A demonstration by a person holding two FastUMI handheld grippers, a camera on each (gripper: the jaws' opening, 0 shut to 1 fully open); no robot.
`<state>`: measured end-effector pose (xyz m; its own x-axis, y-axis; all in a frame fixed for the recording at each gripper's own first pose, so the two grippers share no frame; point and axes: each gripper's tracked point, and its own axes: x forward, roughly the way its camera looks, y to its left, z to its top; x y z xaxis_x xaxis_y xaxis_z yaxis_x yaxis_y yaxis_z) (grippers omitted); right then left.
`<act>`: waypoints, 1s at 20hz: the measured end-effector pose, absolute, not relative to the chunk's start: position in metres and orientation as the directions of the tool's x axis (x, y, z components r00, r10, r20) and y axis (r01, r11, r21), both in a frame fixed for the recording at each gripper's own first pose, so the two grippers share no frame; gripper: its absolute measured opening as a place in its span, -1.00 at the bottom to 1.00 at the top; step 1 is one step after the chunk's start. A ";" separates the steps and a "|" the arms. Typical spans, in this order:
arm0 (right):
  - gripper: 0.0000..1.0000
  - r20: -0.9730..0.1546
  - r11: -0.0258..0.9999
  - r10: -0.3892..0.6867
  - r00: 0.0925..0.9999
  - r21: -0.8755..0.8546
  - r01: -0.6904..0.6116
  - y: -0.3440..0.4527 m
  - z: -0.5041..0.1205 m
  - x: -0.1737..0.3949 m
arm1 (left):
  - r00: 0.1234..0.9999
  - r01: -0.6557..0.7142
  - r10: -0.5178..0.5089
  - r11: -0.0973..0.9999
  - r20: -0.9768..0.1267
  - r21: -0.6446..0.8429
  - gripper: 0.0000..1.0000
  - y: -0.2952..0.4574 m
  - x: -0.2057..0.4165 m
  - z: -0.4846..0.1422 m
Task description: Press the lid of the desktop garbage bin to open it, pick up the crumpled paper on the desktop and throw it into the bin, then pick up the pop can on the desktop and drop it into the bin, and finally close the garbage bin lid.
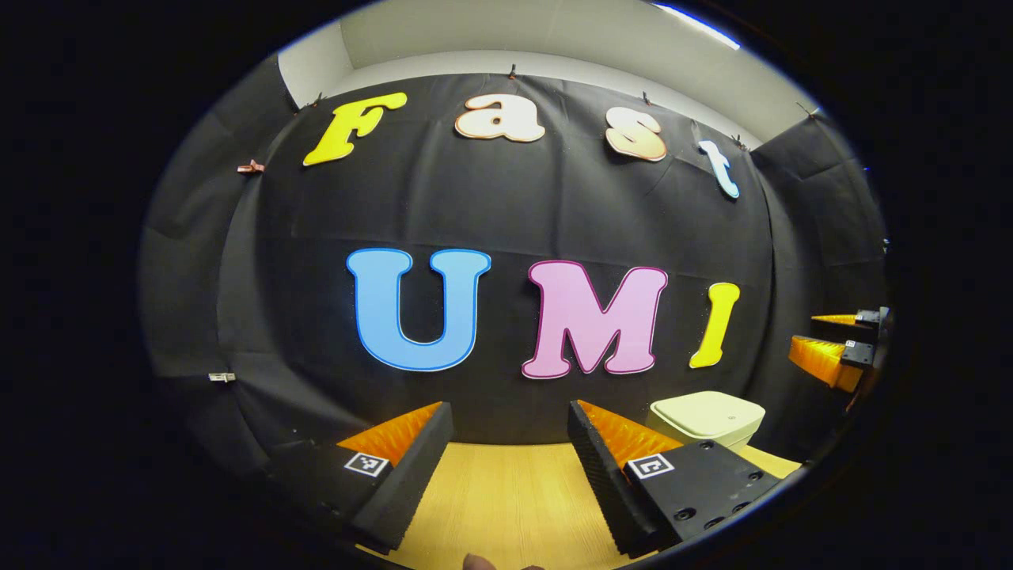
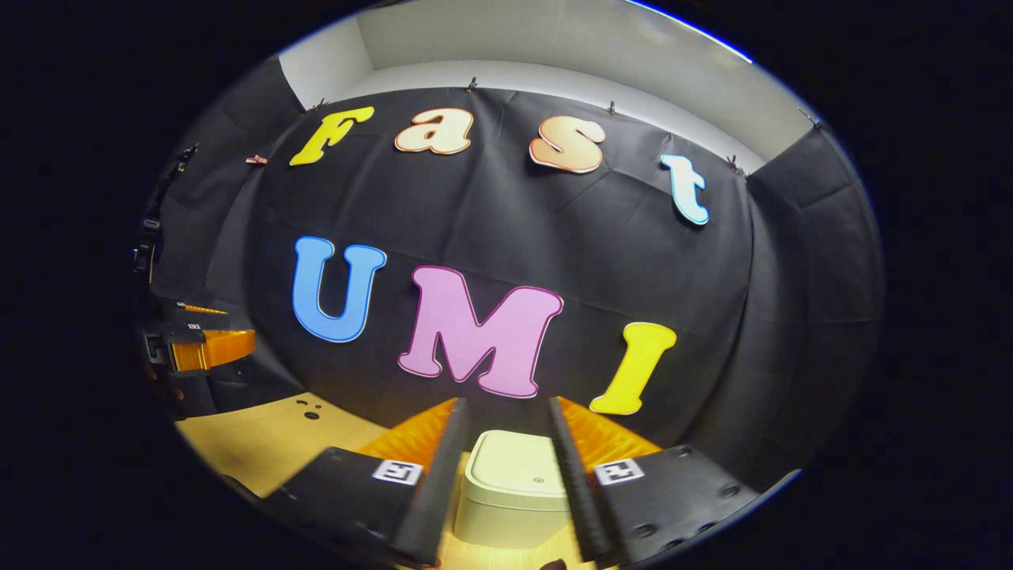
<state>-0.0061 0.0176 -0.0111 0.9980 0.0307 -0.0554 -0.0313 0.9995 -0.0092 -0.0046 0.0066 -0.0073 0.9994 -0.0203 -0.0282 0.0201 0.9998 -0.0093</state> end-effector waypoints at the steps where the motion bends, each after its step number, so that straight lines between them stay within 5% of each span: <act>1: -0.38 -0.075 0.999 0.054 0.996 0.008 -0.054 0.022 -0.017 -0.007 | 0.999 0.020 -0.020 1.000 -0.029 -0.009 0.87 0.007 -0.005 -0.008; 2: -0.81 -0.080 0.996 0.082 0.993 0.031 -0.080 0.027 -0.017 -0.009 | 0.999 0.018 -0.018 1.000 -0.029 -0.007 0.87 0.008 -0.005 -0.007; 3: -0.87 -0.071 0.995 0.094 0.993 0.053 -0.090 0.029 -0.012 -0.012 | 0.999 0.016 -0.016 1.000 -0.030 -0.006 0.87 0.009 -0.004 -0.008; 6: -0.90 -0.067 0.995 0.091 0.994 0.043 -0.089 0.019 -0.014 0.000 | 0.999 0.013 -0.013 1.000 -0.030 -0.008 0.88 0.010 -0.005 -0.008; 12: -0.90 -0.305 0.978 0.117 0.945 0.200 -0.057 -0.008 -0.054 0.034 | 0.999 0.012 -0.012 1.000 -0.033 -0.005 0.88 0.011 -0.006 -0.011; 20: -0.89 -0.491 0.985 0.120 0.863 0.166 -0.042 -0.031 -0.128 0.069 | 0.998 -0.001 0.001 1.000 -0.057 -0.004 0.88 0.012 -0.010 -0.020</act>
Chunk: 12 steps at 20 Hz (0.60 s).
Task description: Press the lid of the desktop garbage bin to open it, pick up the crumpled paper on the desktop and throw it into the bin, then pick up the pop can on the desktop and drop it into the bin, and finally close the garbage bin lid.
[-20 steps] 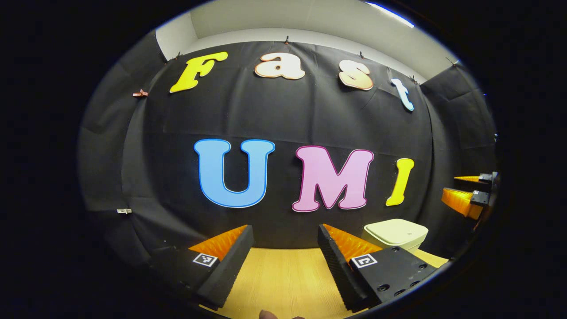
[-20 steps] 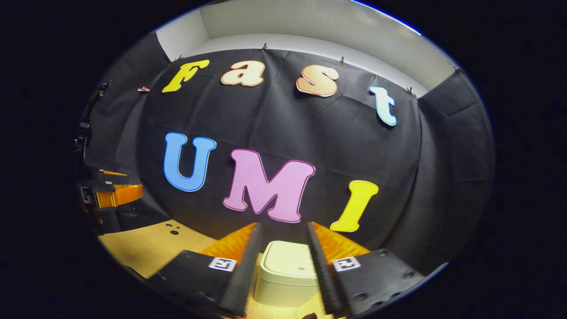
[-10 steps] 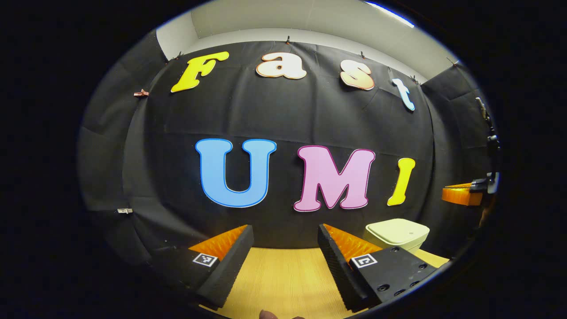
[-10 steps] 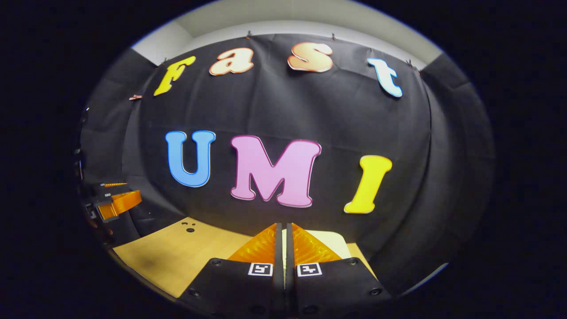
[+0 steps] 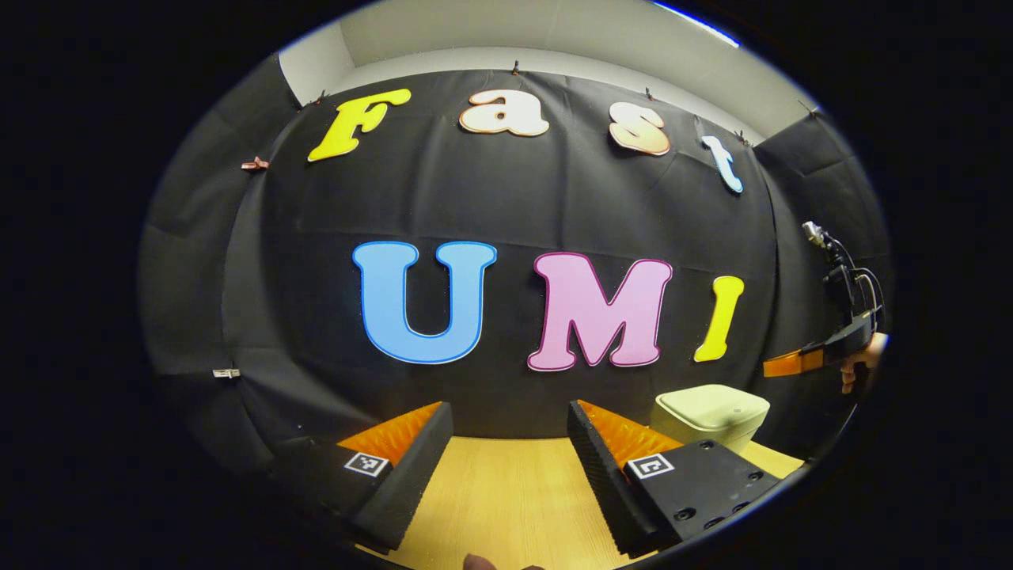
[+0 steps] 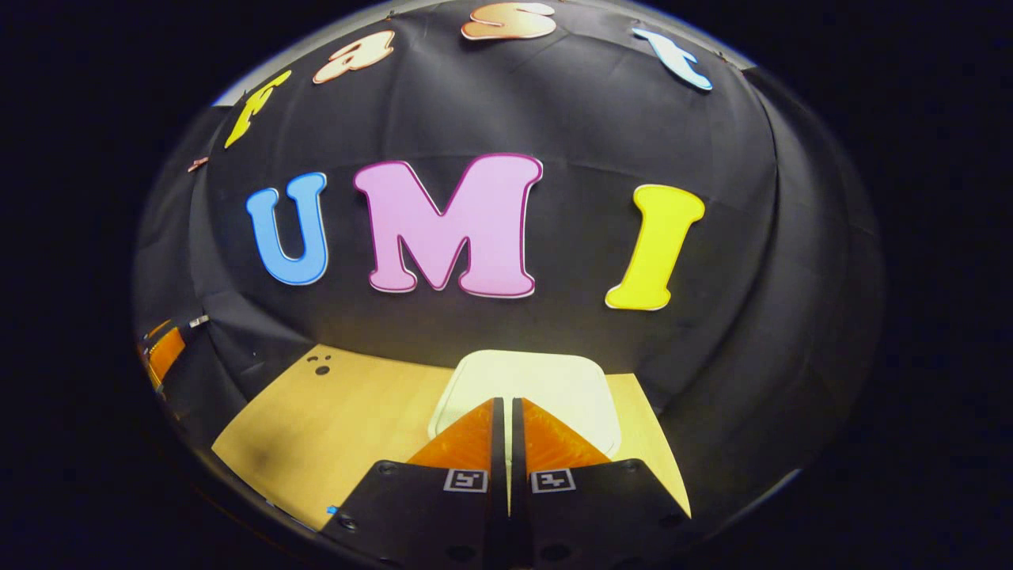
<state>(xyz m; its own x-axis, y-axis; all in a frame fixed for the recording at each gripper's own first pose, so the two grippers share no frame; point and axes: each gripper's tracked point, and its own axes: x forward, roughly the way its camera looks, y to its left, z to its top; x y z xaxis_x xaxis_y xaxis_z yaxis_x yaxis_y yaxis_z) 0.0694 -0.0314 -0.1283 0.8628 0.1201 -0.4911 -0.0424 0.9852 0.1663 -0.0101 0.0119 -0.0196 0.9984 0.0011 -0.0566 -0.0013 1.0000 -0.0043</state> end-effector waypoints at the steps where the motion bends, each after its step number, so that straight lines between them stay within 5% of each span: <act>1: -0.89 -0.508 0.985 0.124 0.852 0.166 -0.044 -0.032 -0.136 0.073 | 0.998 -0.004 0.003 1.000 -0.062 -0.006 0.88 0.013 -0.010 -0.023; 12: -0.89 -0.627 0.987 0.137 0.767 0.154 -0.051 -0.031 -0.206 0.084 | 0.996 -0.039 0.039 0.999 -0.086 -0.008 0.87 0.019 -0.013 -0.031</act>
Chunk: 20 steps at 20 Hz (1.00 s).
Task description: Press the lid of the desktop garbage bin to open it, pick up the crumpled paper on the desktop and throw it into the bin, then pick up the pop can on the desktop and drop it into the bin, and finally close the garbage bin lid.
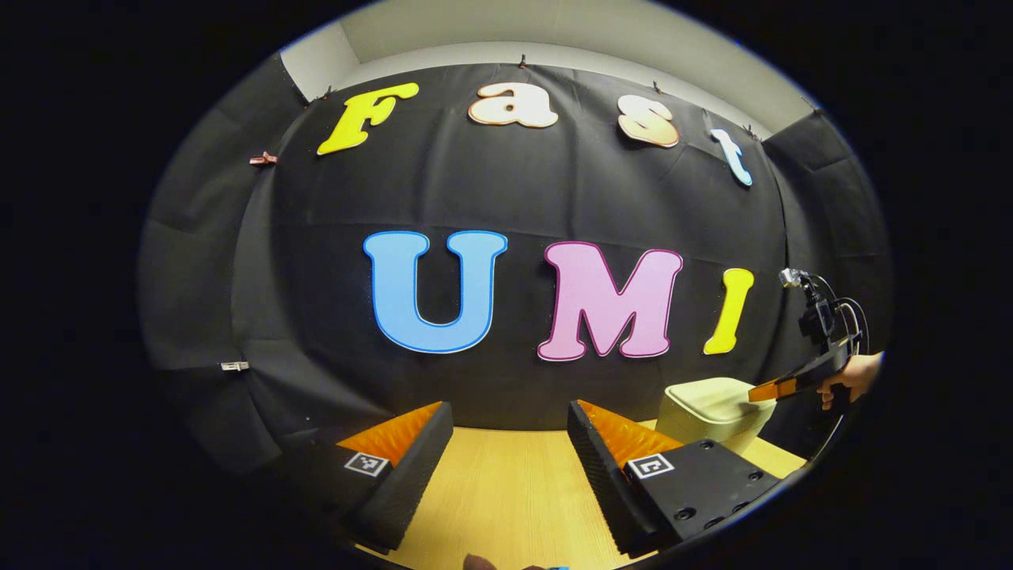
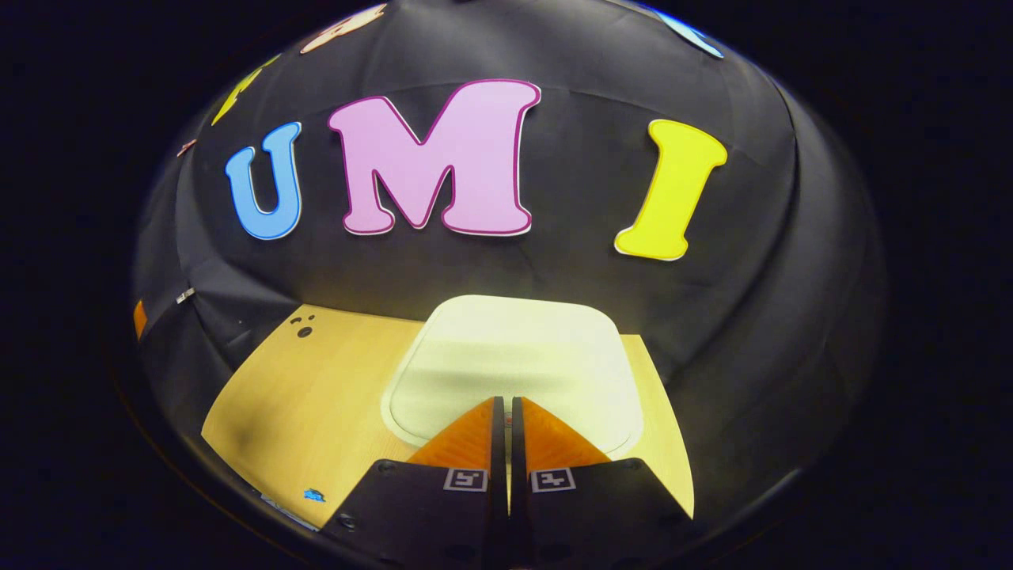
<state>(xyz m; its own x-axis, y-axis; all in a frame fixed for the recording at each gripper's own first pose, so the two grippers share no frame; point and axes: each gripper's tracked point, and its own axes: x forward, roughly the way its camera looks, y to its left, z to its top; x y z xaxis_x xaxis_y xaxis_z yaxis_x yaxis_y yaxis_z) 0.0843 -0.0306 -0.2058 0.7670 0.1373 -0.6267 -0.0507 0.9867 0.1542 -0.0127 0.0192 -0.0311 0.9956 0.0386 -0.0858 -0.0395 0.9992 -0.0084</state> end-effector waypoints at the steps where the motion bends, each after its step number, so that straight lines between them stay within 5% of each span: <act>1: -0.89 -0.635 0.987 0.141 0.760 0.154 -0.054 -0.030 -0.211 0.082 | 0.995 -0.043 0.041 0.999 -0.090 -0.012 0.88 0.019 -0.011 -0.032; 10: -0.89 -0.617 0.977 0.161 0.770 0.213 -0.034 -0.030 -0.213 0.082 | 0.996 -0.037 0.036 0.999 -0.083 -0.011 0.88 0.012 -0.009 -0.030; 20: -0.89 -0.441 0.981 0.081 0.894 0.194 0.007 -0.043 -0.161 0.086 | 0.994 -0.052 0.051 0.999 -0.097 -0.010 0.88 0.020 -0.023 -0.034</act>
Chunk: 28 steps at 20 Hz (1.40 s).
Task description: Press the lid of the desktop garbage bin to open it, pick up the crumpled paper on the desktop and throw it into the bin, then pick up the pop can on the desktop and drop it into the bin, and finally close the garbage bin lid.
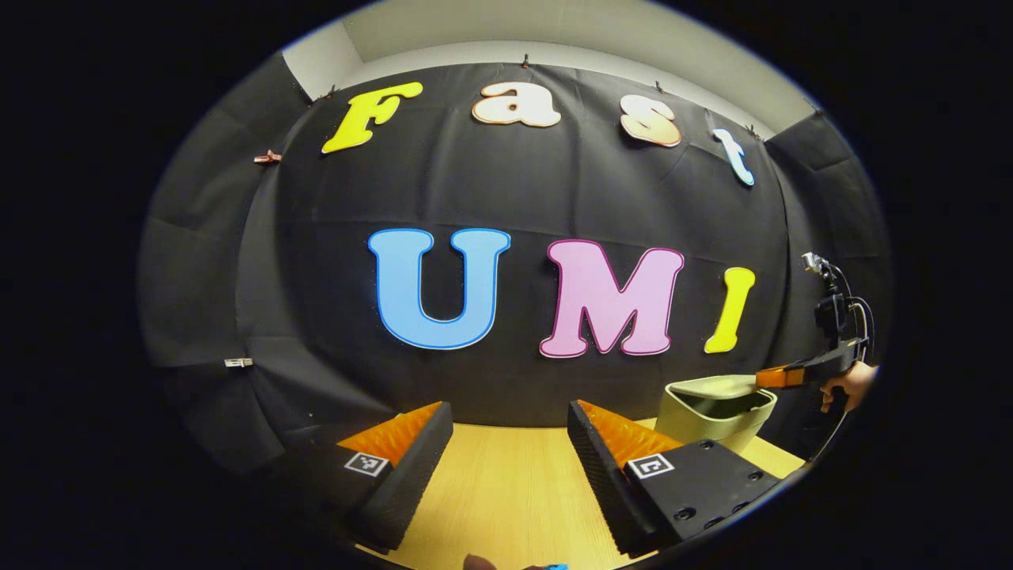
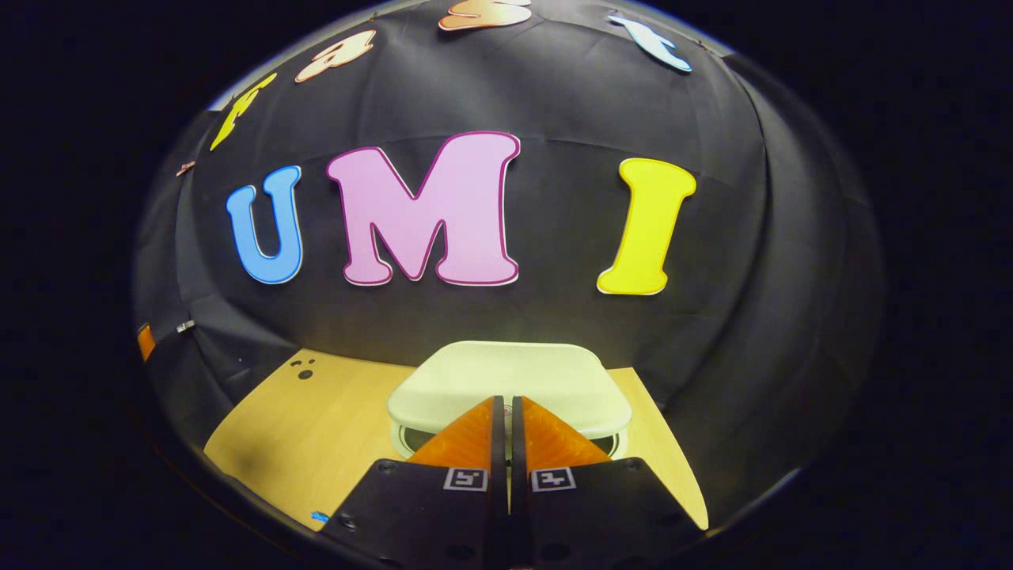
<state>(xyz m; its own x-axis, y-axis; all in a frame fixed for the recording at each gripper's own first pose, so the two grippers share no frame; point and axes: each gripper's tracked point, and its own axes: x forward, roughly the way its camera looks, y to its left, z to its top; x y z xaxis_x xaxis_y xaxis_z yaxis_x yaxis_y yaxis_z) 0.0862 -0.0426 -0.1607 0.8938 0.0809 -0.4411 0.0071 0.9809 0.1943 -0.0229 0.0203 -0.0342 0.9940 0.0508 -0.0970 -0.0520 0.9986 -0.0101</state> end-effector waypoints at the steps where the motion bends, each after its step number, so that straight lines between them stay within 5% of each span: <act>1: -0.89 -0.430 0.980 0.079 0.899 0.199 0.009 -0.043 -0.157 0.086 | 0.994 -0.053 0.052 0.999 -0.101 -0.010 0.87 0.020 -0.023 -0.036; 11: -0.89 -0.281 0.985 0.073 0.957 0.172 -0.025 -0.040 -0.112 0.056 | 0.991 -0.014 0.013 1.000 -0.134 -0.008 0.87 0.012 -0.028 -0.050; 15: -0.51 -0.251 0.987 0.086 0.964 0.155 -0.047 -0.032 -0.102 0.039 | 0.987 0.008 -0.010 1.000 -0.161 -0.014 0.88 0.005 -0.029 -0.065; 18: 0.10 -0.234 0.988 0.093 0.968 0.143 -0.061 -0.024 -0.096 0.029 | 0.981 0.047 -0.050 0.999 -0.189 -0.019 0.88 -0.004 -0.034 -0.084; 22: 0.48 -0.197 0.985 0.125 0.972 0.144 -0.097 -0.011 -0.088 0.014 | 0.952 0.087 -0.088 0.996 -0.292 -0.017 0.88 -0.014 -0.048 -0.141; 28: 0.57 -0.178 0.986 0.152 0.972 0.095 -0.137 -0.008 -0.081 -0.003 | 0.871 0.123 -0.129 0.991 -0.475 -0.044 0.89 -0.037 -0.077 -0.249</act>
